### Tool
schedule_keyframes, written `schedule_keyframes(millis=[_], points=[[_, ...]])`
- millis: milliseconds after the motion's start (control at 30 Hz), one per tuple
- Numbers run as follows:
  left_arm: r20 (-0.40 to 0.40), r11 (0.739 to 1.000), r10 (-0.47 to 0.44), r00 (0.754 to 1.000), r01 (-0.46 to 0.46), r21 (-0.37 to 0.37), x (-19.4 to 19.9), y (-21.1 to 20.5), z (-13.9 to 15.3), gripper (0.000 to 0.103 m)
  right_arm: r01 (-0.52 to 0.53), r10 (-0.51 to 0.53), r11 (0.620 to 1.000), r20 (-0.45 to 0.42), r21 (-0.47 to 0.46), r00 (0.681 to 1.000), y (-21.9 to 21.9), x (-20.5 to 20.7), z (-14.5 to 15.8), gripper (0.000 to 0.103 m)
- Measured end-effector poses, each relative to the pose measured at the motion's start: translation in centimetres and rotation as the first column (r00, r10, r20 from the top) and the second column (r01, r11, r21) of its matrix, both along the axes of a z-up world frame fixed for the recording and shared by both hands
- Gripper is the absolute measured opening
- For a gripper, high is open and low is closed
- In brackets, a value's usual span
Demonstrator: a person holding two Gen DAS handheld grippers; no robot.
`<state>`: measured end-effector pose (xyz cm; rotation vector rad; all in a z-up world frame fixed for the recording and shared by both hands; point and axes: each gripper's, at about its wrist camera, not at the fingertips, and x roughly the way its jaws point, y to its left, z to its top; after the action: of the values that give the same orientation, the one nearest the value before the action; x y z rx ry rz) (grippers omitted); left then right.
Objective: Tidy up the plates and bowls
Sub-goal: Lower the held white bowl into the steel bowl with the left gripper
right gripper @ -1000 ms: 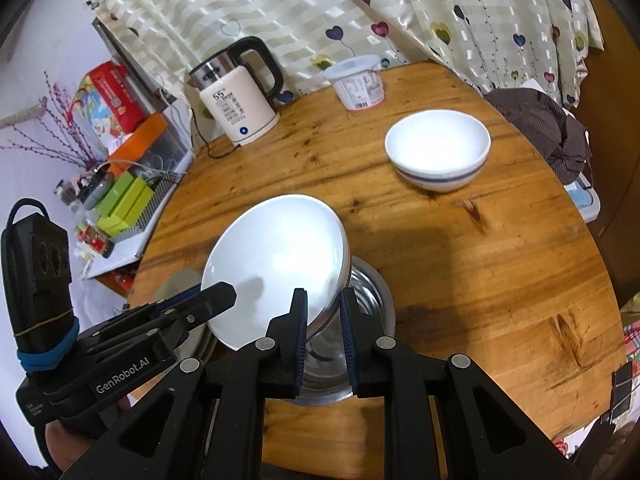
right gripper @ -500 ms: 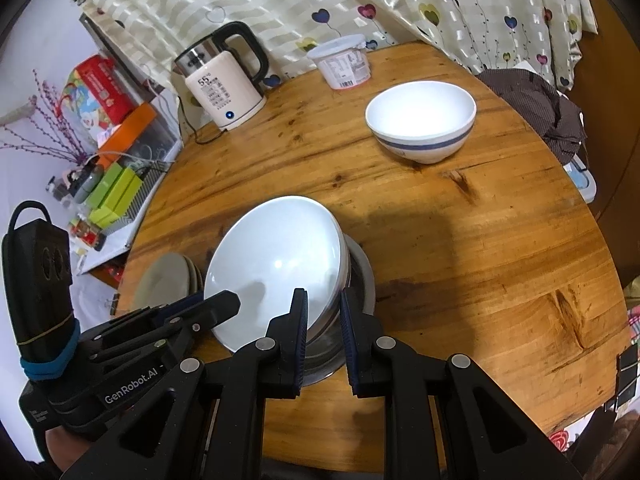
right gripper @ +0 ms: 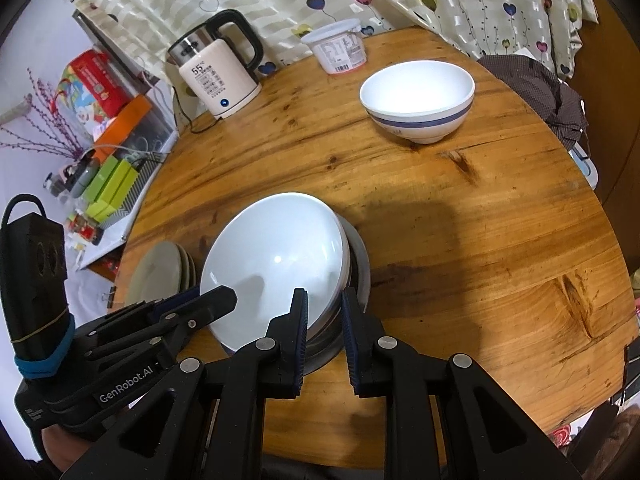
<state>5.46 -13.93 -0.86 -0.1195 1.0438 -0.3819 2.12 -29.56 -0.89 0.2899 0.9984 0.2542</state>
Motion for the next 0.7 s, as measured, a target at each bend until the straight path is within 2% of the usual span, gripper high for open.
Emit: schedule_keyframes(millis=[433, 700], points=[[0.006, 1.000, 0.012, 1.000, -0.012, -0.013, -0.16, 0.22, -0.02, 0.027, -0.006, 0.006, 1.000, 0.002, 0.000, 1.000, 0.22, -0.09, -0.17, 0.019], [0.036, 1.000, 0.018, 0.999, -0.017, -0.016, -0.34, 0.52, 0.63, 0.027, -0.007, 0.007, 1.000, 0.022, -0.005, 1.000, 0.31, -0.27, 0.32, 0.019]])
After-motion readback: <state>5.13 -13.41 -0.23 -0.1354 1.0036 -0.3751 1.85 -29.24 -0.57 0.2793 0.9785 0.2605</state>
